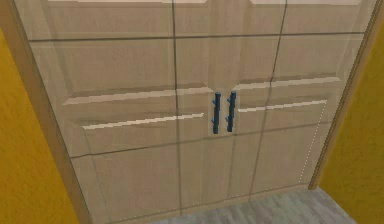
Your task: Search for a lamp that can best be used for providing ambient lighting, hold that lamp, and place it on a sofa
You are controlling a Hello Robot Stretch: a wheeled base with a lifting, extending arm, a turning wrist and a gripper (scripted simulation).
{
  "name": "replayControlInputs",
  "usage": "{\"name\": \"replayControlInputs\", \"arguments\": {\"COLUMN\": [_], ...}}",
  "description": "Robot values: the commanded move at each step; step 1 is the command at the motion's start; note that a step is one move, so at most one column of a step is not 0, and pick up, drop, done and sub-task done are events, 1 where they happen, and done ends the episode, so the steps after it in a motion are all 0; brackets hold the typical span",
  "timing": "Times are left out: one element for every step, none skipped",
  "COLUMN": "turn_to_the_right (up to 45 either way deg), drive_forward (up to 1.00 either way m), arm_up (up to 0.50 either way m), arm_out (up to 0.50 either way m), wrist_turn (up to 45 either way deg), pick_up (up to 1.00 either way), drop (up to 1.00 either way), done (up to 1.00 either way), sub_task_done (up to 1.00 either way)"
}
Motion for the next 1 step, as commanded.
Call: {"name": "replayControlInputs", "arguments": {"turn_to_the_right": [0.0], "drive_forward": [0.00], "arm_up": [0.00], "arm_out": [-0.36], "wrist_turn": [0.0], "pick_up": [0.00], "drop": [0.00], "done": [0.00], "sub_task_done": [0.00]}}
